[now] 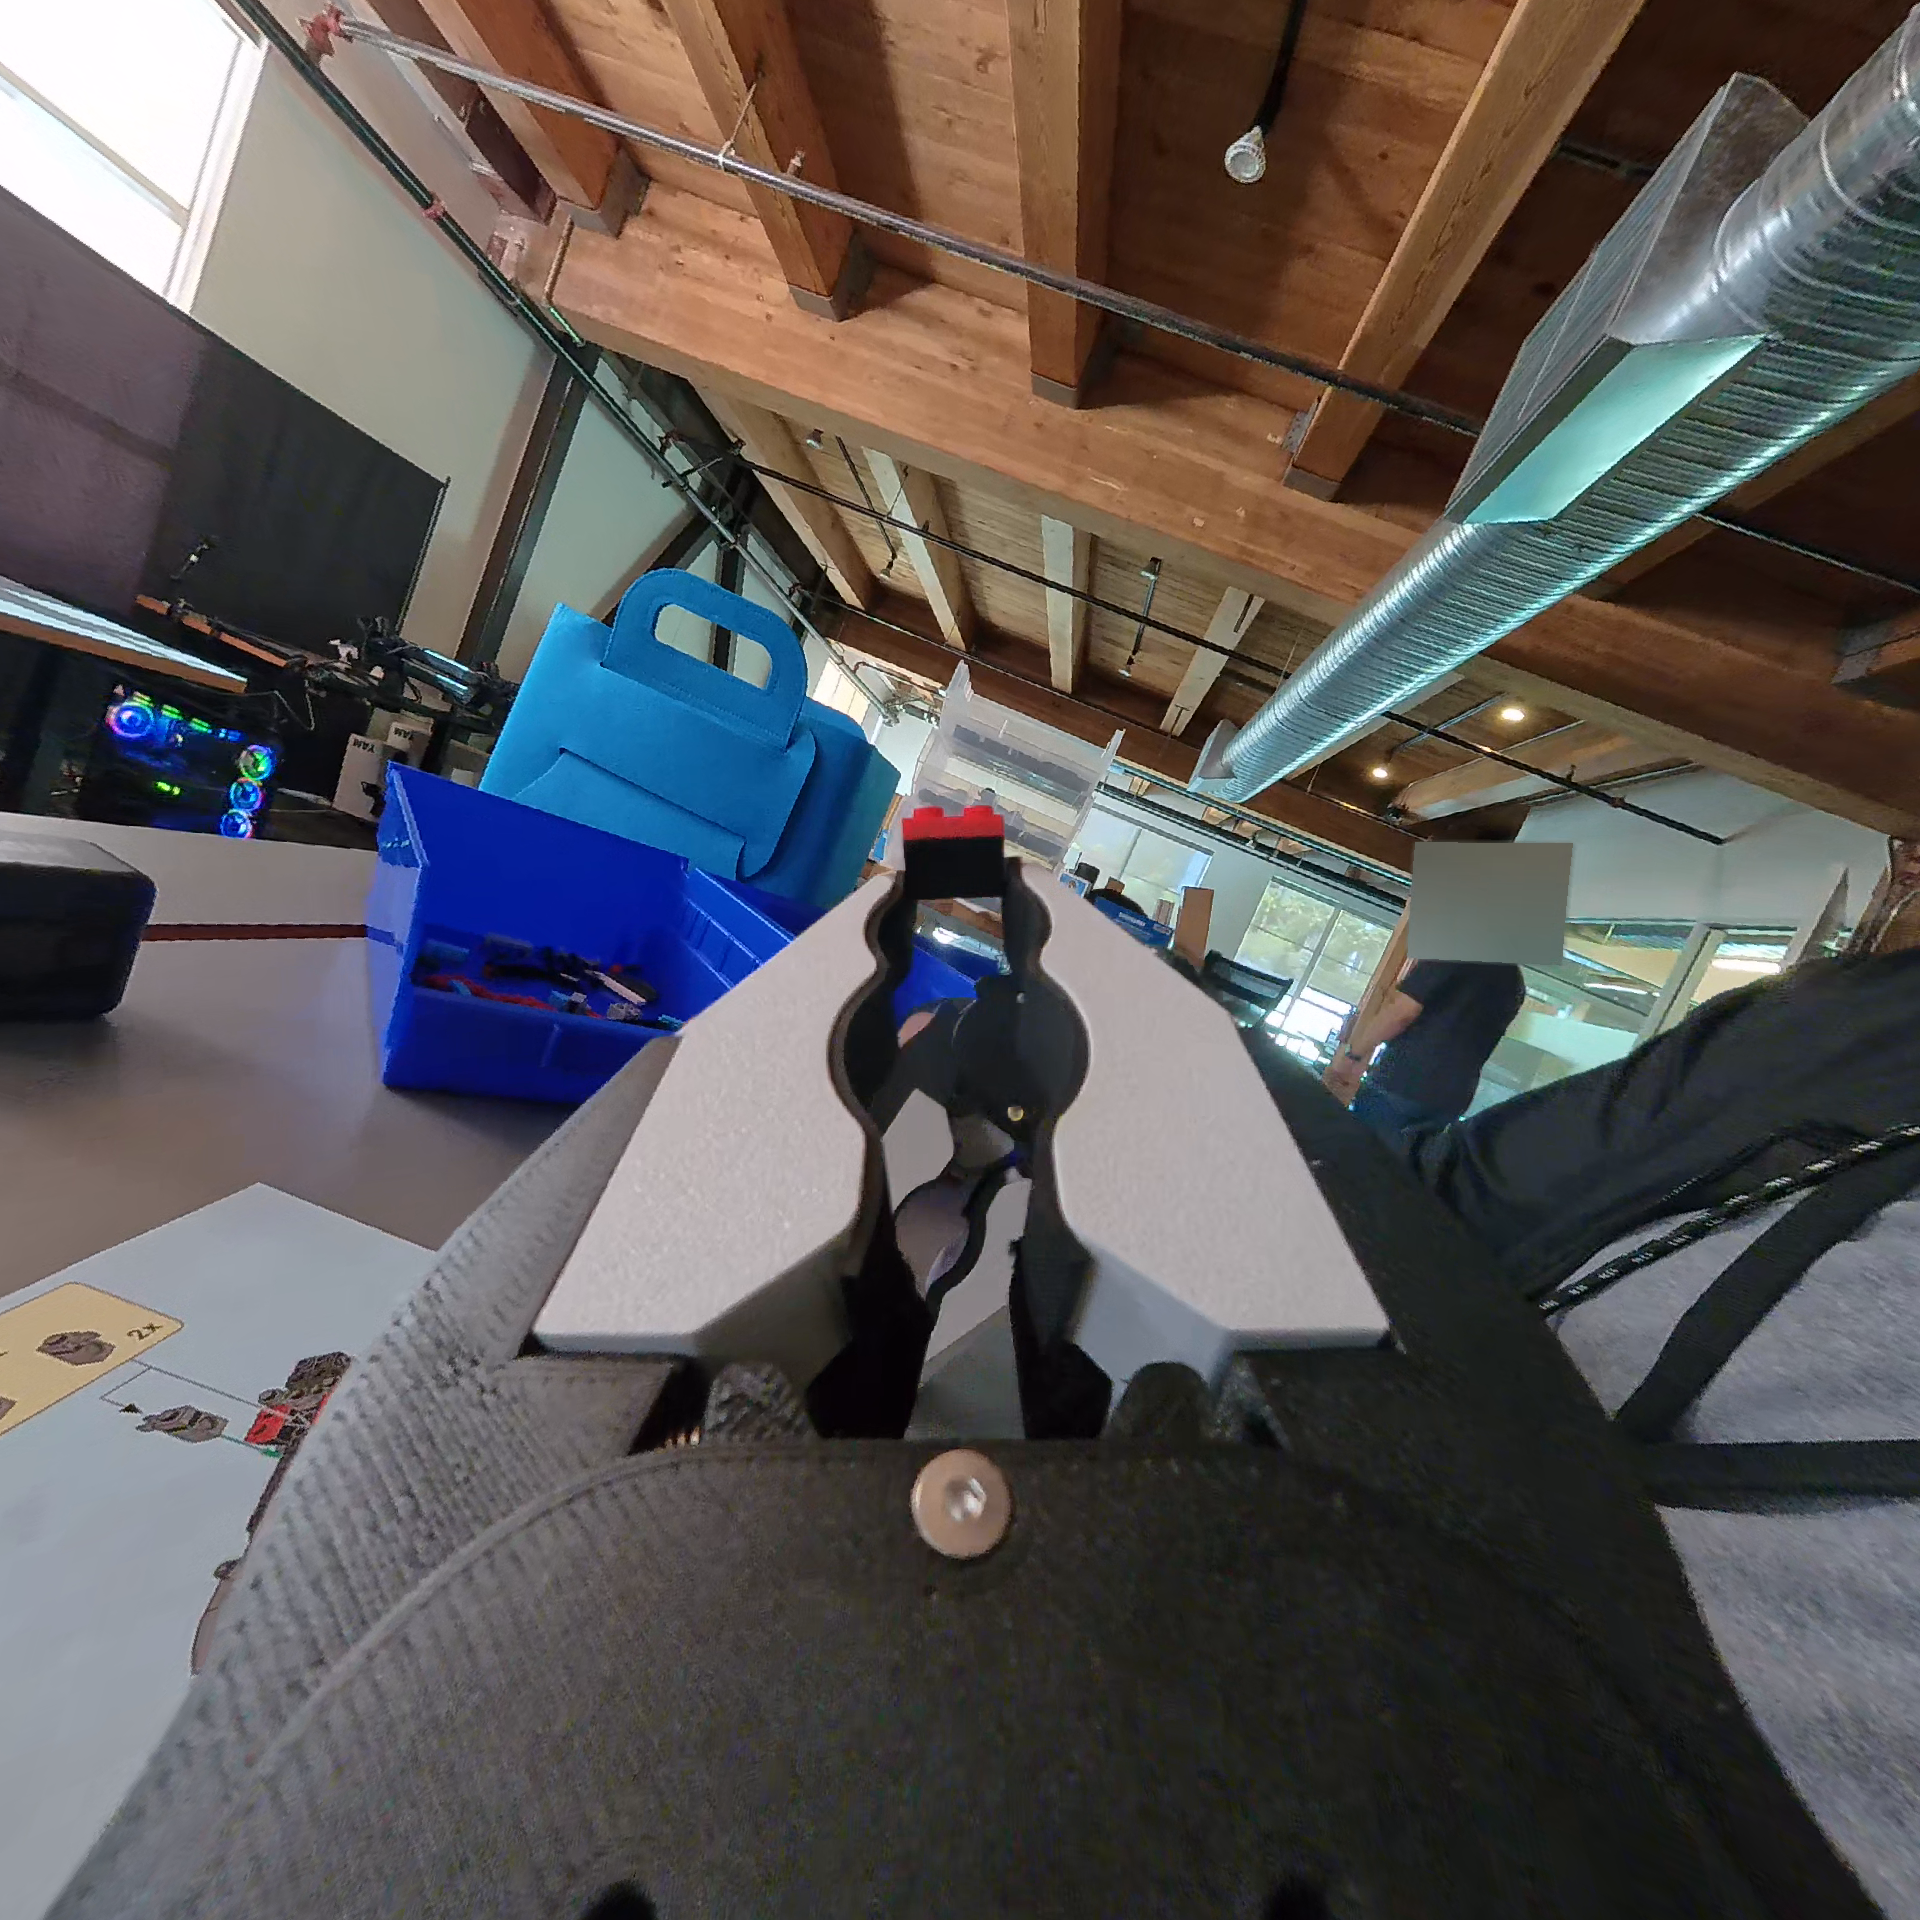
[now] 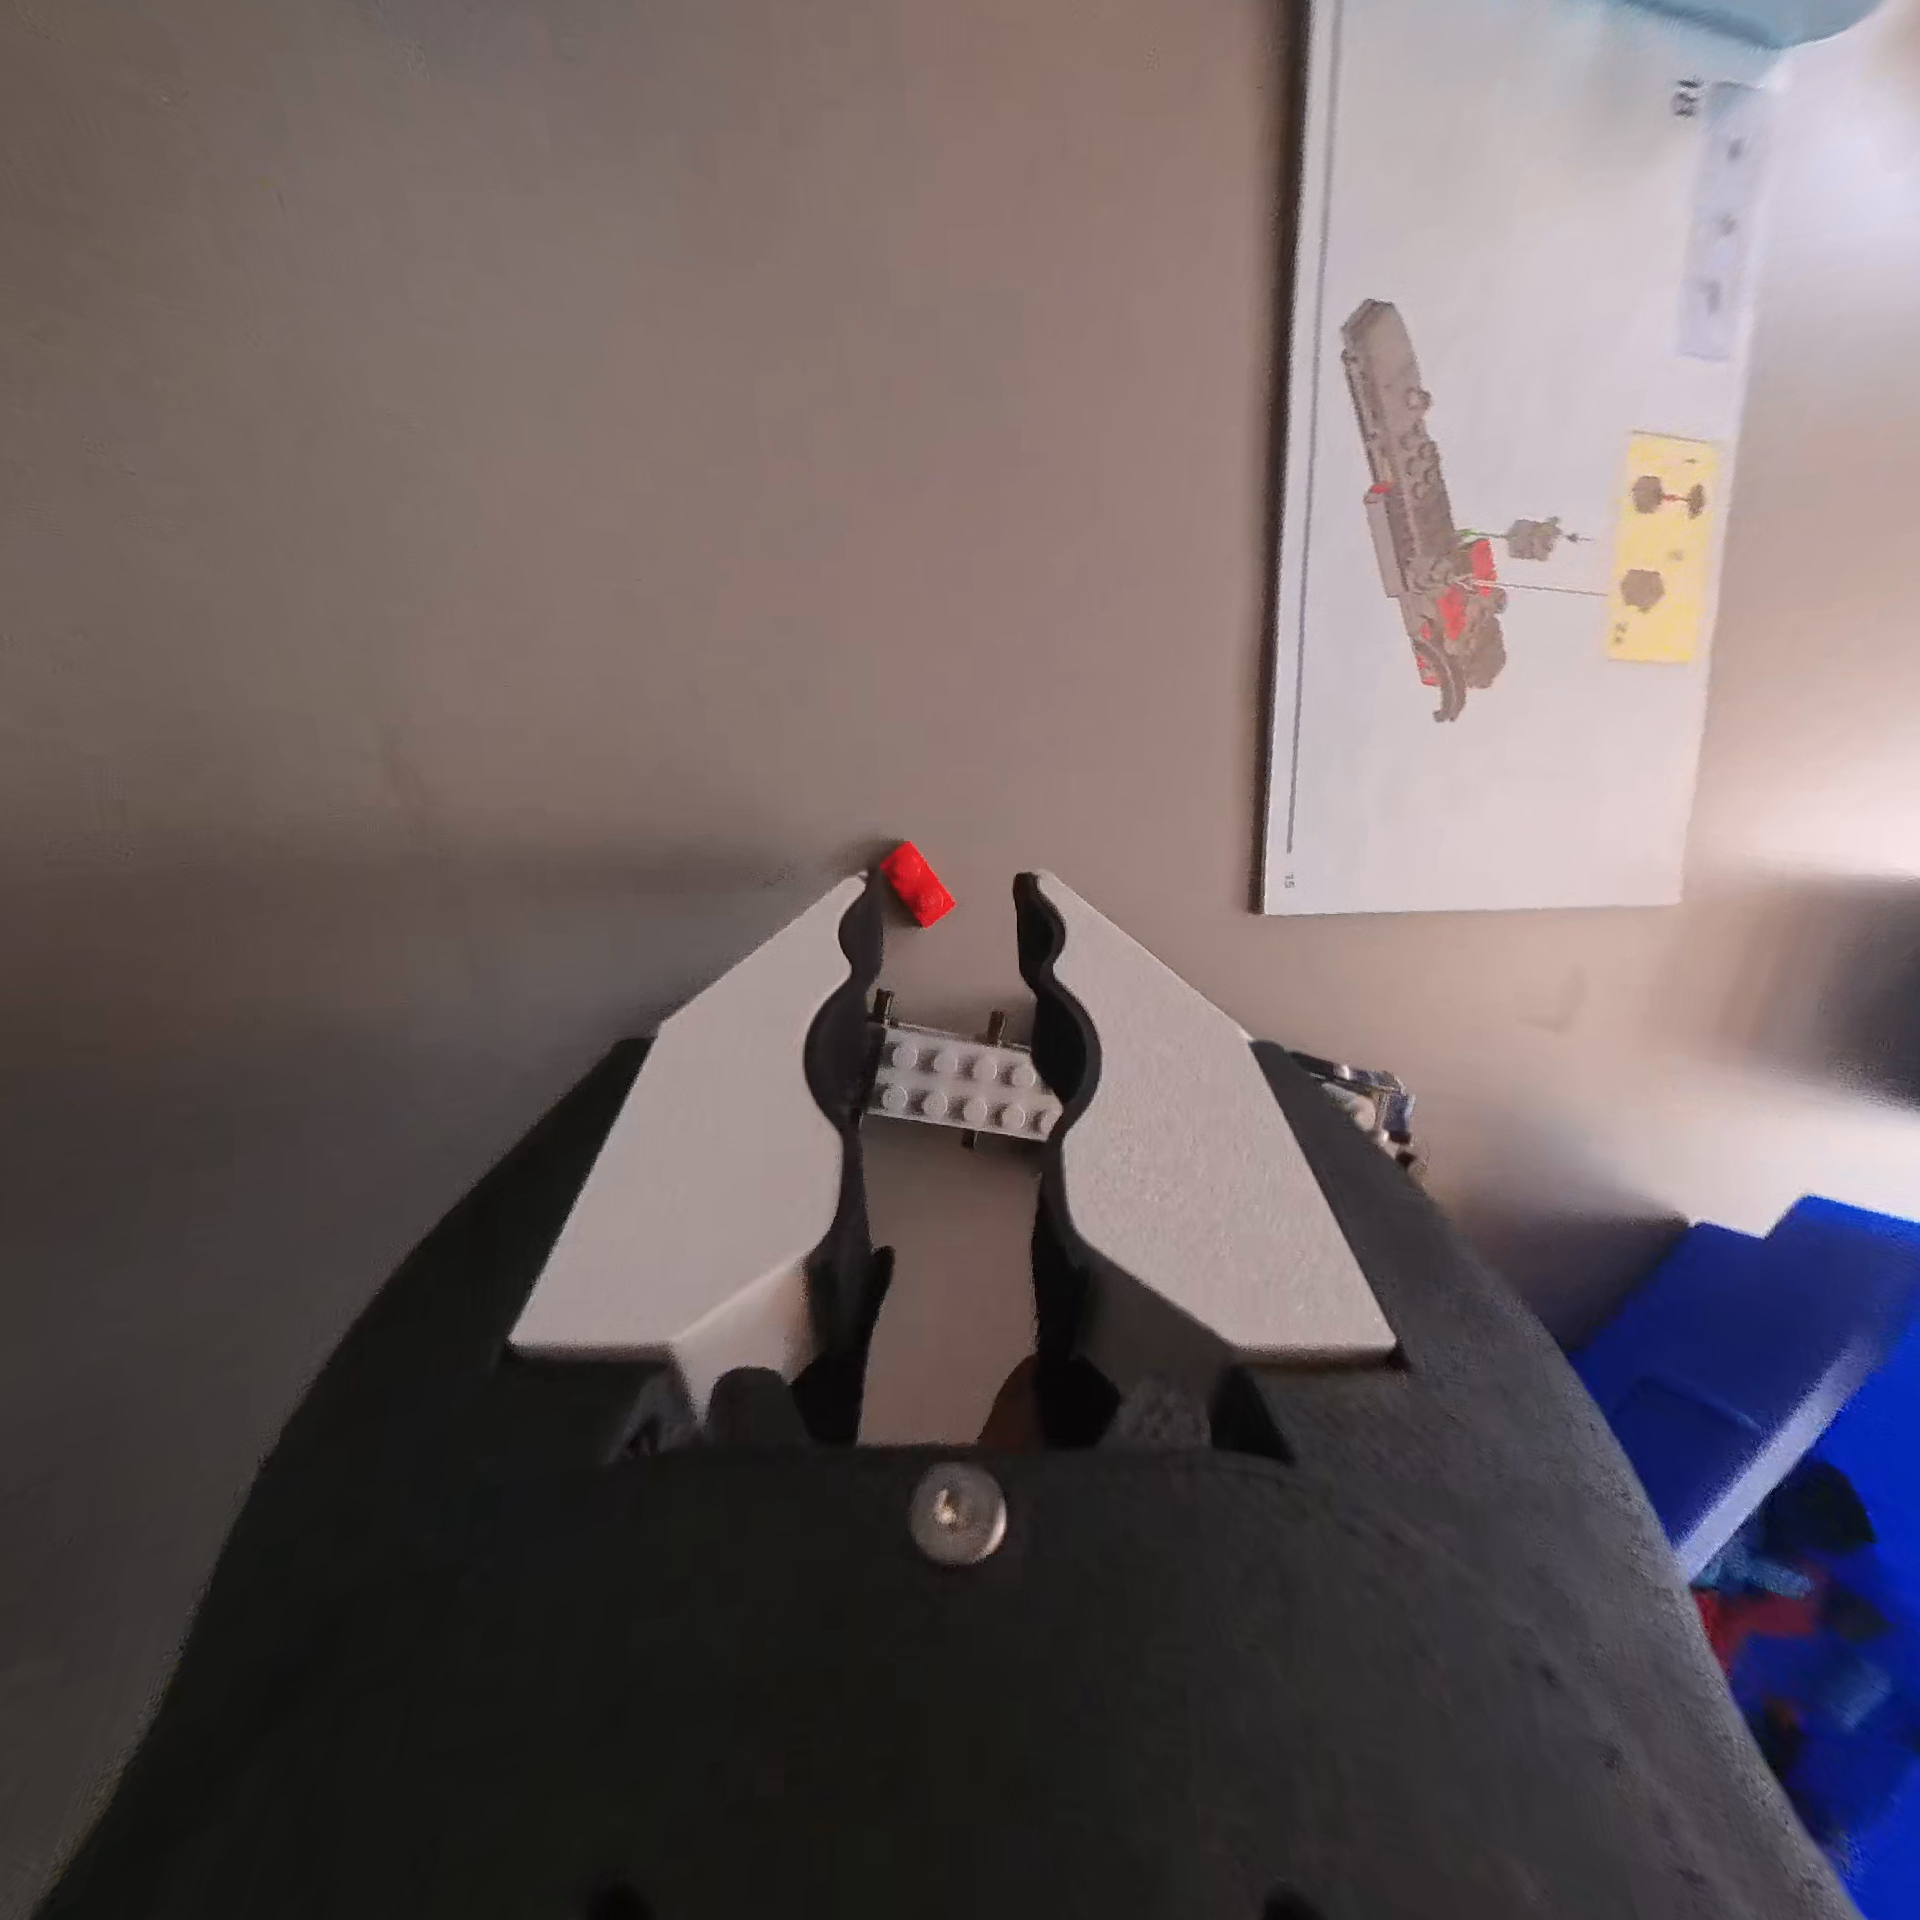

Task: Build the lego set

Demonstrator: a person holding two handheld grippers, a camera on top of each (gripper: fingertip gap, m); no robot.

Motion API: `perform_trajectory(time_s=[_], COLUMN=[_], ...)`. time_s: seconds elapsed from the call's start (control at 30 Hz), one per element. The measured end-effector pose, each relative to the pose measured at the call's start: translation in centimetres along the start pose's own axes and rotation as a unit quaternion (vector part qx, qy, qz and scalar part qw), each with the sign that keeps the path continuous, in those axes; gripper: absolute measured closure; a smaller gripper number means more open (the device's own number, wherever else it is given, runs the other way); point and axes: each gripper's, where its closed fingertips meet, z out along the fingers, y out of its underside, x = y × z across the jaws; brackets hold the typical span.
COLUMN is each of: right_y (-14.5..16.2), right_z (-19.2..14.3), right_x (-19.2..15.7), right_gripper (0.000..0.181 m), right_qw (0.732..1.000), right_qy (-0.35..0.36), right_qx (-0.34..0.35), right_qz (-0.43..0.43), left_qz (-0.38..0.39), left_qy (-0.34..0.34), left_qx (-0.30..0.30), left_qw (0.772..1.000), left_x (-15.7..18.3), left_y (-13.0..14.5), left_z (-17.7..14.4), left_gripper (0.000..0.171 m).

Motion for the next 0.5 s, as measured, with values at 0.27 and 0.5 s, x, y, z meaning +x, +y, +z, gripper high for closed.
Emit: perform_trajectory(time_s=[0.27,0.5], right_y=[0.3,-1.4], right_z=[0.6,-1.0], right_x=[-0.4,0.5], right_gripper=[0.17,0.173], right_qw=[0.999,0.999], right_qy=[-0.044,-0.02], right_qx=[-0.011,0.037], right_qz=[0.011,0.028], left_qz=[0.006,0.012], left_qy=[0.026,0.035], left_qx=[0.004,0.006], left_qw=[1.0,0.999], left_x=[1.0,1.4], left_y=[-0.2,-0.2], left_z=[0.0,0.0], left_gripper=[0.155,0.155])
